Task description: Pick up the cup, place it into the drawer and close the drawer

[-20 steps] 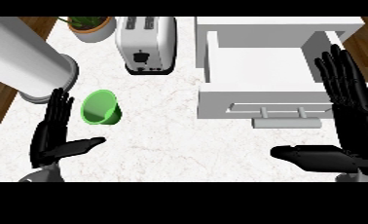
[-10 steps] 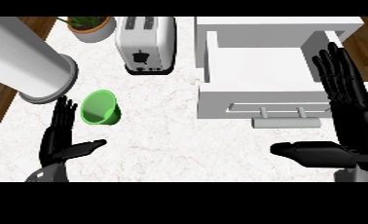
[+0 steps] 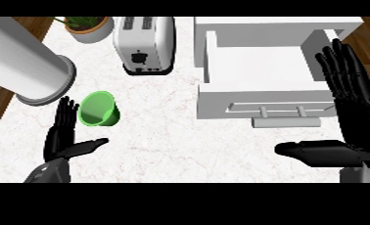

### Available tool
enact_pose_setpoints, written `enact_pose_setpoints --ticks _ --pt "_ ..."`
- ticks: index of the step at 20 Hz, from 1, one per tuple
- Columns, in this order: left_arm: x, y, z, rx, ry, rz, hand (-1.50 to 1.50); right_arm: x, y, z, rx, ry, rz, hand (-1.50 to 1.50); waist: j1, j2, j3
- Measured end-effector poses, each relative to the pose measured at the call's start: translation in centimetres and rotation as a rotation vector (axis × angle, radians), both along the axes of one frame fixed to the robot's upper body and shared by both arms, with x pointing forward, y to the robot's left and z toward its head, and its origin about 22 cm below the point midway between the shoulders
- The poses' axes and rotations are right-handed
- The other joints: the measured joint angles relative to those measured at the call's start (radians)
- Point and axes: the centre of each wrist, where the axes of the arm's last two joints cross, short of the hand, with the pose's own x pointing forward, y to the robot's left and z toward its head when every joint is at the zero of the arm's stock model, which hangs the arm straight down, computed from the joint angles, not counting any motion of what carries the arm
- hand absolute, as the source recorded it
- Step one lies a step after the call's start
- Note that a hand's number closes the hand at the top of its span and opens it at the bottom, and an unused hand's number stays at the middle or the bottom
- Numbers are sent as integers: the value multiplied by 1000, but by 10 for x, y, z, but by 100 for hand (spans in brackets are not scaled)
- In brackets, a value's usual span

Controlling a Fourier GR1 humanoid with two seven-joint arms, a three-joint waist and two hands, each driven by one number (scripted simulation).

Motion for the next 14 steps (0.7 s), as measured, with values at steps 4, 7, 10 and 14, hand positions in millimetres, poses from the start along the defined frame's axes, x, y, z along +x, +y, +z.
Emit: enact_pose_setpoints --ticks 4,7,10,14 --pt "4 3 3 8 4 -8 -150 -5 2 -4 5 1 6 -150 -3 1 0" --pt "3 -4 -2 5 11 -12 -150 -9 0 -3 0 3 9 -150 -5 1 -1" --pt "8 -5 1 2 4 -18 -150 -4 0 -5 -2 1 10 -150 -4 2 0" --pt "10 -5 2 -10 -1 -21 -150 -7 -1 -3 6 4 14 -150 -7 3 -1"
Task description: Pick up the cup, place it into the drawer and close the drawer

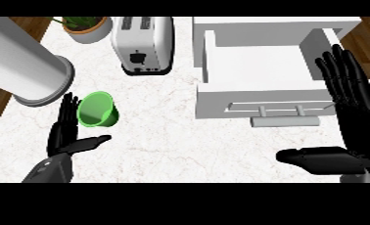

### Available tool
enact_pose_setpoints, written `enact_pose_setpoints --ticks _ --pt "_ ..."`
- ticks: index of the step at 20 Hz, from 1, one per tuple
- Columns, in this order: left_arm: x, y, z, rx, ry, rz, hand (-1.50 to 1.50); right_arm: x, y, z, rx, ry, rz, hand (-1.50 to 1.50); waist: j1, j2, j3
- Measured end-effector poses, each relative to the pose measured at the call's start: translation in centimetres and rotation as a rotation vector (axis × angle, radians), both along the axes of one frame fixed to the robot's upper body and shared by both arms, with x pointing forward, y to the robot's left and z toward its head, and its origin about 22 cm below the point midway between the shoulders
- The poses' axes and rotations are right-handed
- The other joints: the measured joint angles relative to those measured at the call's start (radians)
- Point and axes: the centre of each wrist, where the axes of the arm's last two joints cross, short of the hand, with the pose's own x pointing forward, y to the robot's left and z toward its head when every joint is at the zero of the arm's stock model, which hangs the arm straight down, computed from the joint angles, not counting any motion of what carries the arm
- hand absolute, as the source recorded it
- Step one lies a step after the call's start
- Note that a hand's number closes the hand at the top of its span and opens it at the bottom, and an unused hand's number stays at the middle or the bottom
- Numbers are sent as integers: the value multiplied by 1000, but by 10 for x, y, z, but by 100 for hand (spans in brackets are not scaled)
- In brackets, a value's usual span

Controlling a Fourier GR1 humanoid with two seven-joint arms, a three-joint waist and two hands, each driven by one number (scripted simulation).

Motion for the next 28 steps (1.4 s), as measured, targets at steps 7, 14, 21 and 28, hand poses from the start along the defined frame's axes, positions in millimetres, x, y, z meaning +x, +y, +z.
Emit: enact_pose_setpoints --ticks 7,14,21,28 --pt "15 -13 5 -62 -29 -47 -150 8 1 -4 1 7 -2 -150 -1 2 -1" --pt "18 -24 4 -125 -51 -103 150 11 1 -9 10 14 8 -150 -2 3 -1" --pt "32 -30 12 -210 -74 -176 150 7 0 -6 5 15 11 -150 -7 2 -1" --pt "35 -37 13 -247 -128 -157 150 9 -5 -11 -10 24 5 -150 -3 3 -1"
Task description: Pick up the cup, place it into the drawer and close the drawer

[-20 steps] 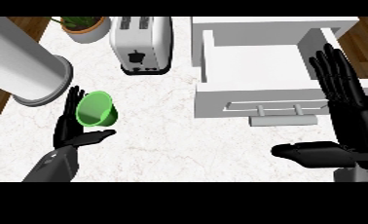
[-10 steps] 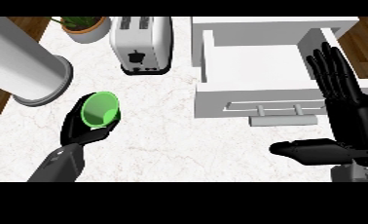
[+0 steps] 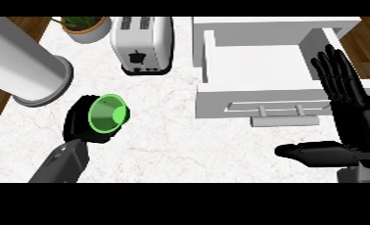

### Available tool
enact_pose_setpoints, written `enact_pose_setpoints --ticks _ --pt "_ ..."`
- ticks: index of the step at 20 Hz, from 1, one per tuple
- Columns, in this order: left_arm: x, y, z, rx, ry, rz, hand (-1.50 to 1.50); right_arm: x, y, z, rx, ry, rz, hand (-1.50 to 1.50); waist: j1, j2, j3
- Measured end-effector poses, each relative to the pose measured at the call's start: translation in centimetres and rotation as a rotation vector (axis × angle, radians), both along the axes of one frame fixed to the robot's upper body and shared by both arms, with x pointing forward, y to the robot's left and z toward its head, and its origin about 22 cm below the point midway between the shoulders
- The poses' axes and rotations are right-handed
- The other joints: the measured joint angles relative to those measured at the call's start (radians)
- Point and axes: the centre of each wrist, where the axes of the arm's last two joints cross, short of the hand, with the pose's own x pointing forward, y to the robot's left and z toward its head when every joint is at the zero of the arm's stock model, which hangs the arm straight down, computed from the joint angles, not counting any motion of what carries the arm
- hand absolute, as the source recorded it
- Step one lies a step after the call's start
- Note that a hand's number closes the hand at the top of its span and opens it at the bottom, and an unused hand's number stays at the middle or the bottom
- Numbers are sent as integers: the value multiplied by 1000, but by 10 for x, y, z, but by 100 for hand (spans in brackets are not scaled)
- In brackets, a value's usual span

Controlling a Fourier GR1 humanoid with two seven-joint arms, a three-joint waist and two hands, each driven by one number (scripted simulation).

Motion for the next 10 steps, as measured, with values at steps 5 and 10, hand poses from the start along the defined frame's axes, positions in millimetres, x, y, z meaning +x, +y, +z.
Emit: enact_pose_setpoints --ticks 5,10 --pt "-5 5 -1 9 -40 68 150 2 0 -4 -3 1 -12 -150 7 -2 1" --pt "2 4 6 14 -99 75 150 0 -1 0 0 5 -21 -150 13 -7 2"
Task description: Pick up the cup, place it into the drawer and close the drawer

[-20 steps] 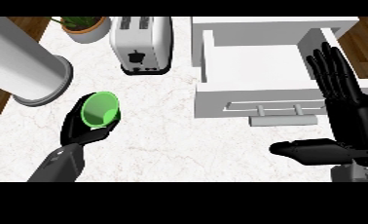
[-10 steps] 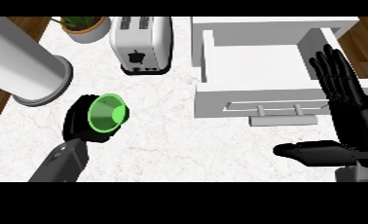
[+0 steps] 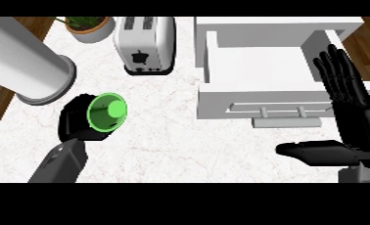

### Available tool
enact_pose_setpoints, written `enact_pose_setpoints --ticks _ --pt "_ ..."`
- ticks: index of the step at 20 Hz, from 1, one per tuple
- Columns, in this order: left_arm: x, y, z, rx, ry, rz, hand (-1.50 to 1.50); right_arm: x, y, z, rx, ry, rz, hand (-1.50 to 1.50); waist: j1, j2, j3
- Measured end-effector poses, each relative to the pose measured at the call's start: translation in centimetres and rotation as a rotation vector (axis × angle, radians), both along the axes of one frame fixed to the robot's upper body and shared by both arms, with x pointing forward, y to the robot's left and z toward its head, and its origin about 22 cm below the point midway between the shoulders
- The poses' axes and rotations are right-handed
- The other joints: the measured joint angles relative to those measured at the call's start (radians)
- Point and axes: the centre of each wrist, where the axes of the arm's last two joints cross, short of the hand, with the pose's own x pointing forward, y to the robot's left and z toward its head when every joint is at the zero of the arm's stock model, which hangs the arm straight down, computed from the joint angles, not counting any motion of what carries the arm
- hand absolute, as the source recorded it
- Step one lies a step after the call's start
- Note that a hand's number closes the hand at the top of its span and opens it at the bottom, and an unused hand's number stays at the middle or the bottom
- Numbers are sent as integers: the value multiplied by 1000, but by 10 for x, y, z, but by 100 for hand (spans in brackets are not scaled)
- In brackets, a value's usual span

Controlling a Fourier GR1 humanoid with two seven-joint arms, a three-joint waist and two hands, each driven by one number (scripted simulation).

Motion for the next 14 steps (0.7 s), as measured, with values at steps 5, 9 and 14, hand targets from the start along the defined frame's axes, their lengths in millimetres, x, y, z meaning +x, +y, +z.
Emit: enact_pose_setpoints --ticks 5,9,14 --pt "28 -18 23 21 -97 -63 150 0 -2 0 -2 0 -9 -150 7 -4 1" --pt "50 -38 49 40 -173 -131 150 -6 -10 2 4 3 -22 -150 15 -9 3" --pt "82 -76 102 93 -266 -204 150 -4 -16 1 3 7 -36 -150 25 -13 4"
